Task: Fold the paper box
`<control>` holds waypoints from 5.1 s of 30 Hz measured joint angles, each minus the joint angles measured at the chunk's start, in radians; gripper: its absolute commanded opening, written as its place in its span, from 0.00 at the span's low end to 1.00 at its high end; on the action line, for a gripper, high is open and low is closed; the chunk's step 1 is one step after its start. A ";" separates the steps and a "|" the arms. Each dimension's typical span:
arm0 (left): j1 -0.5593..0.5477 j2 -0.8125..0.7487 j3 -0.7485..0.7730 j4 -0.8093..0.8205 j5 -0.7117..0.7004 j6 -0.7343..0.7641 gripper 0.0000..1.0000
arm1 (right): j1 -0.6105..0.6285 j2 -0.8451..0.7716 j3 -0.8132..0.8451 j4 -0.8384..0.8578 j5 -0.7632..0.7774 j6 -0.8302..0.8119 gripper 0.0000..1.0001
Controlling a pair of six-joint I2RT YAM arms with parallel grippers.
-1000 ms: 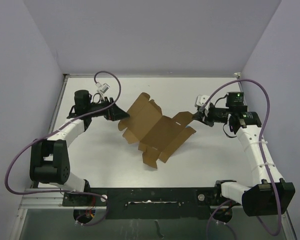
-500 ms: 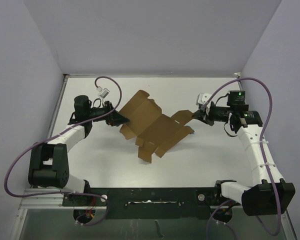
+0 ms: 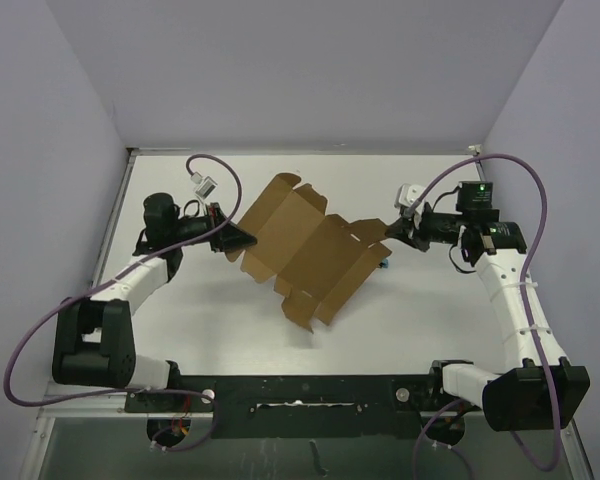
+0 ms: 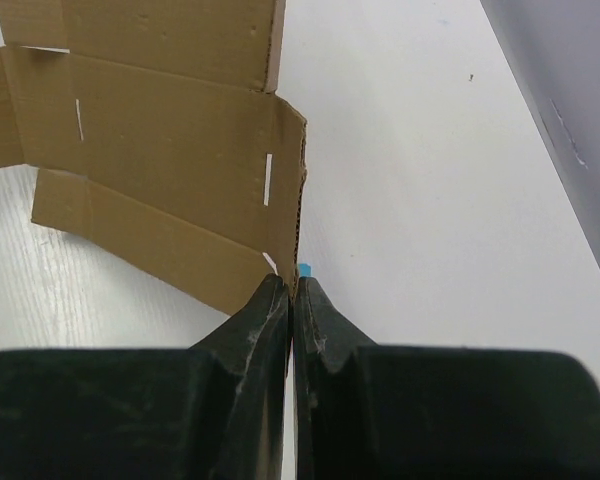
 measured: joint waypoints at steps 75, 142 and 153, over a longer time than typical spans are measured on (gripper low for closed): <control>-0.218 -0.328 0.150 -0.726 -0.206 0.537 0.00 | 0.044 0.178 -0.134 0.197 0.090 0.398 0.01; -0.341 -0.216 0.263 -0.927 -0.300 0.968 0.00 | 0.166 0.327 -0.252 0.358 -0.334 0.094 0.42; -0.341 -0.216 0.246 -0.868 -0.252 0.959 0.00 | 0.175 0.327 -0.257 0.347 -0.381 0.072 0.06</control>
